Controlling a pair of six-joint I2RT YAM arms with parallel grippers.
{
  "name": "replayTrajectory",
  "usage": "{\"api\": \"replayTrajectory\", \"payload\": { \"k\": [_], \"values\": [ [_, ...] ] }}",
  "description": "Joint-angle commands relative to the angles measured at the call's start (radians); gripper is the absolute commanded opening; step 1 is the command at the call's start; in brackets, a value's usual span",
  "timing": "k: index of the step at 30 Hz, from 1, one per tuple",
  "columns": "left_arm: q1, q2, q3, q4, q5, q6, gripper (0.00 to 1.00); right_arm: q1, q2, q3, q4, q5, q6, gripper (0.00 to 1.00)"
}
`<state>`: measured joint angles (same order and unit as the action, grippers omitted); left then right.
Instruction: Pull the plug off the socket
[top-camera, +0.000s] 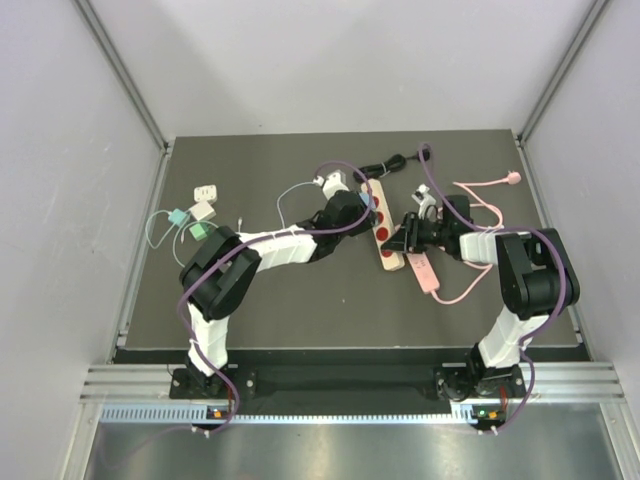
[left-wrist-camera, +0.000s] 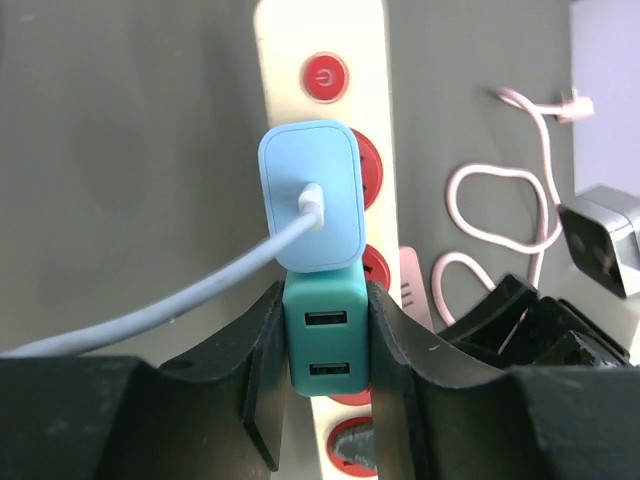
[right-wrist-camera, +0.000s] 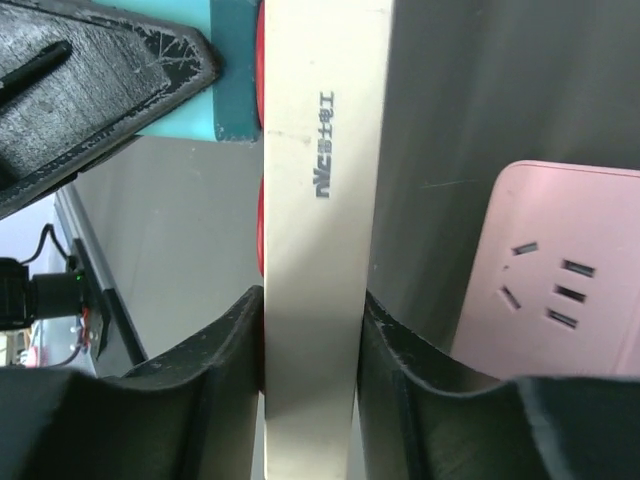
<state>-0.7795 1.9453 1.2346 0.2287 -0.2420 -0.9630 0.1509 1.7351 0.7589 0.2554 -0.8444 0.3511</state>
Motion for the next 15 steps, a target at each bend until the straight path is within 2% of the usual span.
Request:
{"api": "replayTrajectory", "payload": {
  "k": [1, 7, 15],
  "values": [
    [-0.006, -0.059, -0.024, 0.175, 0.144, 0.113, 0.00, 0.013, -0.009, 0.039, 0.087, -0.148, -0.046, 0.41],
    [-0.007, -0.071, -0.069, 0.270, 0.208, 0.109, 0.00, 0.024, -0.002, 0.043, 0.074, -0.145, -0.052, 0.57],
    [-0.007, -0.092, -0.115, 0.371, 0.231, 0.090, 0.00, 0.029, 0.029, 0.060, 0.048, -0.111, -0.037, 0.58]
  ]
}}
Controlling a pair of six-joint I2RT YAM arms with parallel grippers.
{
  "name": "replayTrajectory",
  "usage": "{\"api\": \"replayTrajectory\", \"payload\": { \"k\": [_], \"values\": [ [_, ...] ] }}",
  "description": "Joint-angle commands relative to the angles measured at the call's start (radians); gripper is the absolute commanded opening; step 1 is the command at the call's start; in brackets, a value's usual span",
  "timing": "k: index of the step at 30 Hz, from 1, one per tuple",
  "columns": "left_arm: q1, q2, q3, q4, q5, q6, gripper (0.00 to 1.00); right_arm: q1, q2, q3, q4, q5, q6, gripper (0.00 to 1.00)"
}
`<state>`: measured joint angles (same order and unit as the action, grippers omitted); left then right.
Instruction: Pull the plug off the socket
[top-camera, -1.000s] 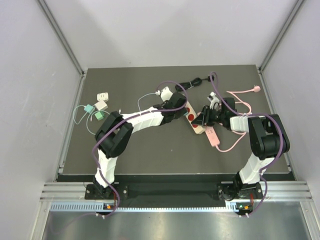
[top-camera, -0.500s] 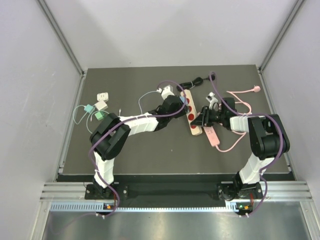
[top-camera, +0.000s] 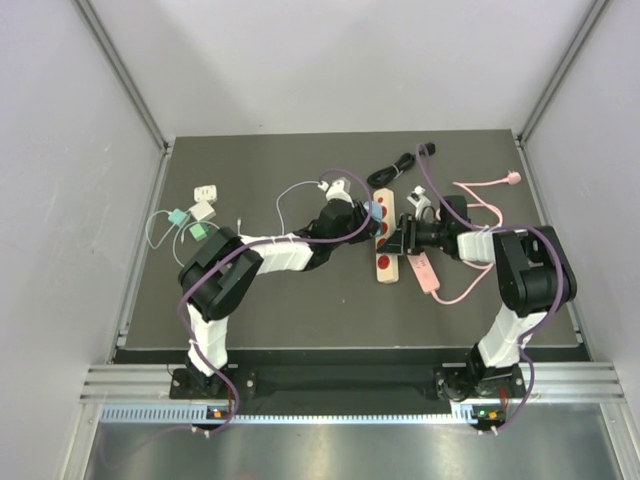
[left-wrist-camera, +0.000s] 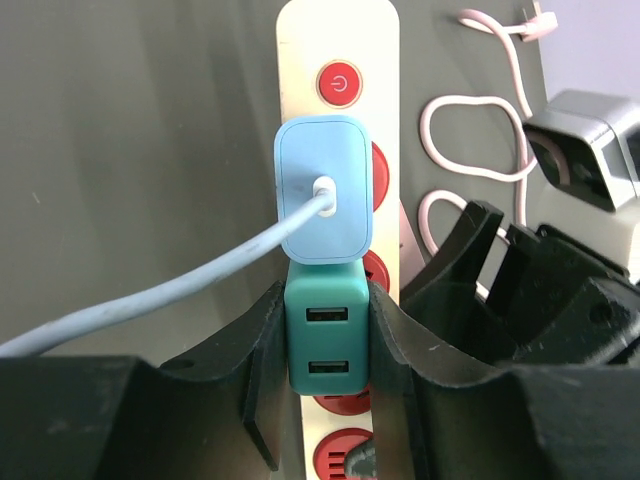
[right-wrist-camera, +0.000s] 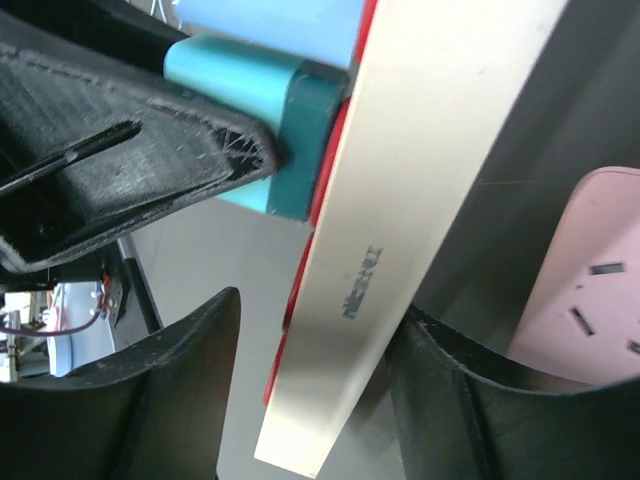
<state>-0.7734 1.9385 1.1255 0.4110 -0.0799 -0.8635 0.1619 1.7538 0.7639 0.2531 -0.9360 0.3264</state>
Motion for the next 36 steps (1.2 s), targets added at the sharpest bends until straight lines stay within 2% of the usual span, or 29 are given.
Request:
{"api": "replayTrajectory", "payload": {
  "k": [1, 9, 12, 15, 16, 18, 25, 27, 29, 33, 36],
  "values": [
    [-0.013, -0.087, -0.013, 0.204, 0.074, -0.014, 0.00, 0.019, 0.018, 0.057, 0.045, -0.018, -0.012, 0.56],
    [-0.015, -0.099, -0.064, 0.337, 0.100, -0.061, 0.00, 0.024, 0.039, 0.068, 0.040, -0.004, 0.005, 0.54],
    [-0.015, -0.099, -0.064, 0.351, 0.103, -0.072, 0.00, 0.025, 0.044, 0.071, 0.040, -0.003, 0.013, 0.45],
    [-0.015, -0.099, -0.061, 0.371, 0.106, -0.080, 0.00, 0.024, 0.052, 0.072, 0.043, -0.014, 0.019, 0.31],
    [-0.015, -0.099, -0.062, 0.373, 0.108, -0.081, 0.00, 0.025, 0.053, 0.074, 0.043, -0.020, 0.019, 0.15],
    [-0.015, -0.099, -0.056, 0.374, 0.112, -0.081, 0.00, 0.027, 0.055, 0.072, 0.051, -0.023, 0.029, 0.00],
    [-0.015, -0.081, -0.032, 0.371, 0.248, -0.048, 0.01, 0.022, 0.006, 0.037, 0.115, -0.014, 0.074, 0.00],
    [-0.017, -0.081, -0.027, 0.338, 0.255, -0.040, 0.09, 0.022, -0.004, 0.032, 0.123, -0.009, 0.074, 0.00],
    [-0.018, -0.088, -0.029, 0.313, 0.238, -0.022, 0.09, 0.022, -0.013, 0.029, 0.123, -0.001, 0.072, 0.00],
    [-0.030, -0.101, 0.005, 0.169, 0.184, 0.032, 0.23, 0.024, -0.022, 0.028, 0.123, 0.005, 0.066, 0.00],
    [-0.038, -0.101, 0.028, 0.124, 0.161, 0.061, 0.27, 0.022, -0.022, 0.028, 0.123, 0.005, 0.063, 0.00]
  ]
}}
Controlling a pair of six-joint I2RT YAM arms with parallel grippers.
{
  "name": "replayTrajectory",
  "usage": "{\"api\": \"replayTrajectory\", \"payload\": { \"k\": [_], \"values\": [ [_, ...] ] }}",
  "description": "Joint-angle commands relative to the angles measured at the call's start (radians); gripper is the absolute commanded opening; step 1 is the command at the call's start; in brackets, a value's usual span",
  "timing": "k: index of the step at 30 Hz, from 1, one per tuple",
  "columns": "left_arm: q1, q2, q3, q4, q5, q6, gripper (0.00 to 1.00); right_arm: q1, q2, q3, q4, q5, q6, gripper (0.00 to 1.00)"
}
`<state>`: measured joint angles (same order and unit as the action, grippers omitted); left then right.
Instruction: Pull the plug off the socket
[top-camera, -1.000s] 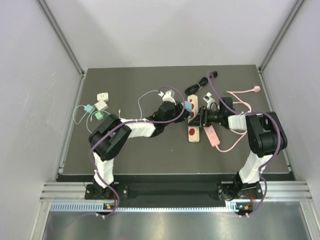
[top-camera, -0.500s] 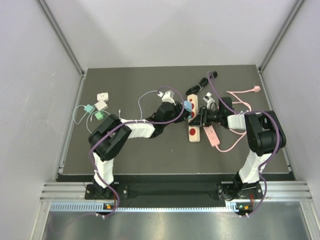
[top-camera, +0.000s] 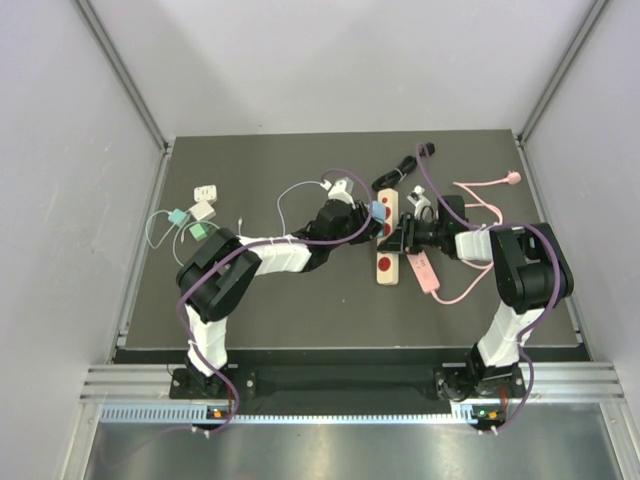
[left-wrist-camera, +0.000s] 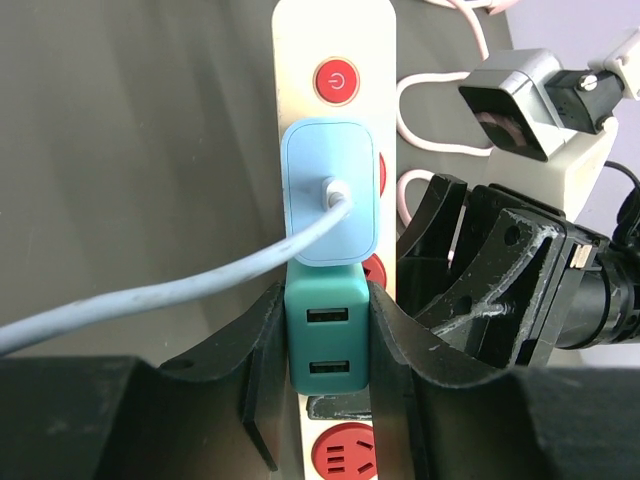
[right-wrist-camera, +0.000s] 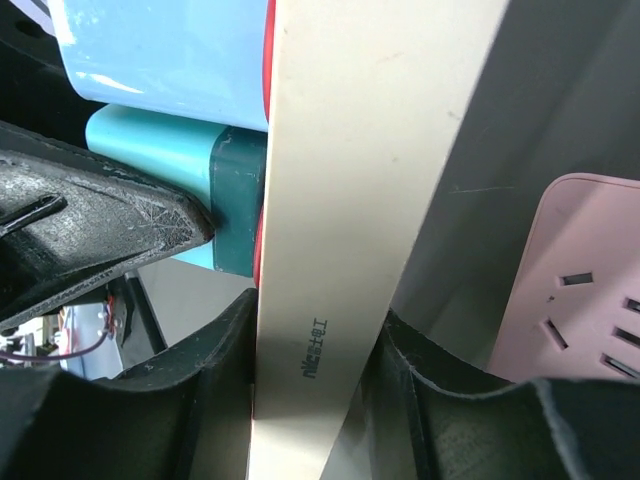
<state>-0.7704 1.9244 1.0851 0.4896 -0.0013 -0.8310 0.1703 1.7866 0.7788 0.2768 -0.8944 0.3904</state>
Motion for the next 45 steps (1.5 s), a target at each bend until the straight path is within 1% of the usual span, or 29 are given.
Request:
{"api": "replayTrajectory", "payload": {
  "k": [1, 6, 8, 11, 21, 26, 27, 34, 38, 42, 45],
  "values": [
    [-0.044, -0.087, 0.073, 0.023, 0.078, 0.039, 0.30, 0.015, -0.055, 0.013, 0.099, -0.037, -0.004, 0.00],
    [-0.052, -0.085, 0.088, -0.013, 0.055, 0.061, 0.36, 0.014, -0.061, 0.011, 0.098, -0.037, -0.007, 0.00],
    [-0.053, -0.084, 0.090, -0.023, 0.049, 0.070, 0.41, 0.014, -0.061, 0.011, 0.098, -0.035, -0.007, 0.00],
    [-0.053, -0.081, 0.098, -0.037, 0.043, 0.078, 0.42, 0.014, -0.059, 0.011, 0.098, -0.035, -0.008, 0.00],
    [-0.067, -0.065, 0.121, -0.074, 0.027, 0.105, 0.47, 0.014, -0.059, 0.013, 0.098, -0.035, -0.008, 0.00],
    [-0.075, -0.050, 0.154, -0.143, 0.009, 0.132, 0.48, 0.014, -0.061, 0.013, 0.098, -0.037, -0.008, 0.00],
    [-0.075, -0.047, 0.159, -0.152, -0.024, 0.135, 0.48, 0.015, -0.061, 0.013, 0.098, -0.037, -0.008, 0.00],
    [-0.084, -0.019, 0.188, -0.206, -0.072, 0.150, 0.47, 0.014, -0.062, 0.013, 0.098, -0.038, -0.010, 0.00],
    [-0.087, -0.011, 0.197, -0.214, -0.083, 0.153, 0.39, 0.014, -0.064, 0.013, 0.096, -0.035, -0.012, 0.00],
    [-0.087, -0.016, 0.199, -0.224, -0.081, 0.153, 0.00, 0.014, -0.064, 0.013, 0.093, -0.029, -0.015, 0.00],
    [-0.087, -0.047, 0.182, -0.217, -0.060, 0.123, 0.00, 0.014, -0.075, 0.014, 0.065, 0.007, -0.047, 0.00]
  ]
}}
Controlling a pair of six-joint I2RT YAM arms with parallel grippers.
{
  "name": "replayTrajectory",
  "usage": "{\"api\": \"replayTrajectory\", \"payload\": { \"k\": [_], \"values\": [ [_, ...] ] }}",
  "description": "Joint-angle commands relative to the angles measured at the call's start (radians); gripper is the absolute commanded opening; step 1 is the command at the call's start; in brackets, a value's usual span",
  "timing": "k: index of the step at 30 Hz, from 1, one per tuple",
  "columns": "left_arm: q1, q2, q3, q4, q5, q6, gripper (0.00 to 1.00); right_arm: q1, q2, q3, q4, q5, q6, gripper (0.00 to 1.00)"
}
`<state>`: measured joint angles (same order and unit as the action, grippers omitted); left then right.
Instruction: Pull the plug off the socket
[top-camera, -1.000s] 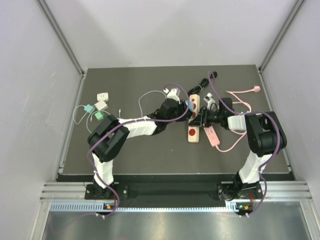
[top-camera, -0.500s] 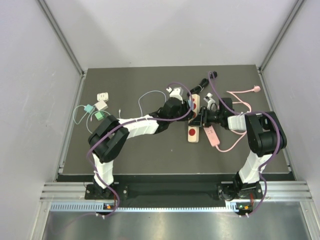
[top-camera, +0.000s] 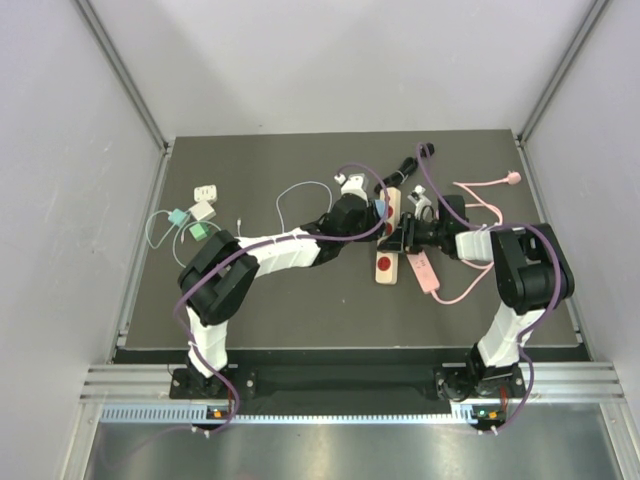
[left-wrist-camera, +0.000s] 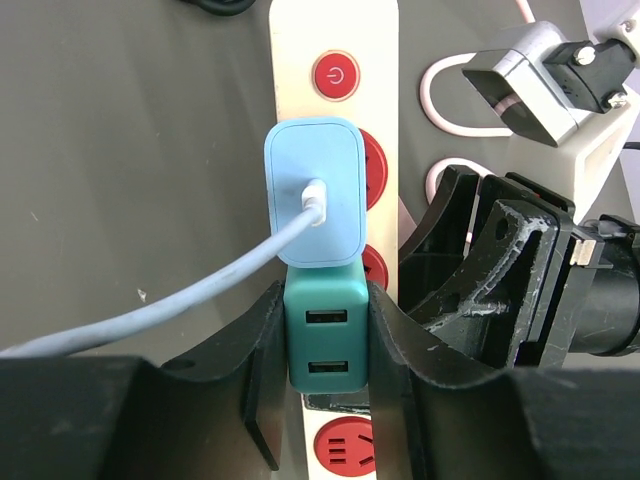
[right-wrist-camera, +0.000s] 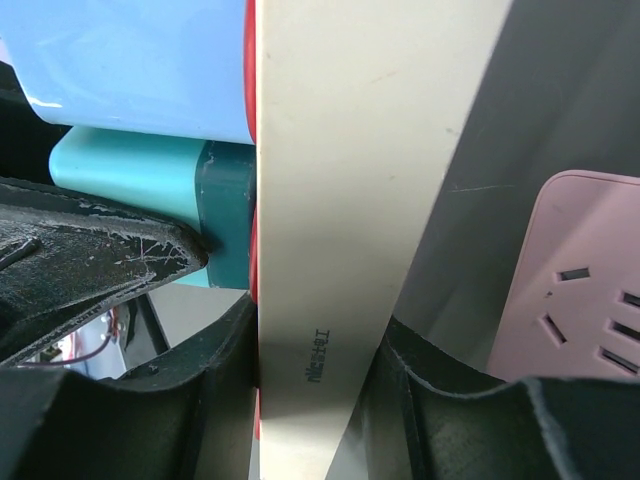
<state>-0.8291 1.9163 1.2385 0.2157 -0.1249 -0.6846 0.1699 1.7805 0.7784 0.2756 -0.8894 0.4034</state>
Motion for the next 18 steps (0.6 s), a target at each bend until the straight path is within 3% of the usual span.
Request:
{"api": "replayTrajectory", "payload": {
  "k": [1, 5, 9, 18],
  "values": [
    [-0.028, -0.052, 0.003, 0.085, 0.071, -0.039, 0.00, 0.014, -0.073, 0.013, 0.059, 0.015, -0.067, 0.00],
    [-0.022, -0.115, -0.065, 0.174, 0.137, -0.144, 0.00, 0.008, -0.079, 0.009, 0.054, 0.030, -0.071, 0.00],
    [0.004, -0.175, -0.122, 0.270, 0.252, -0.228, 0.00, -0.013, -0.055, 0.001, 0.095, -0.055, -0.055, 0.00],
    [0.036, -0.234, -0.200, 0.289, 0.281, -0.202, 0.00, -0.052, -0.061, -0.022, 0.140, -0.053, -0.028, 0.00]
  ]
}}
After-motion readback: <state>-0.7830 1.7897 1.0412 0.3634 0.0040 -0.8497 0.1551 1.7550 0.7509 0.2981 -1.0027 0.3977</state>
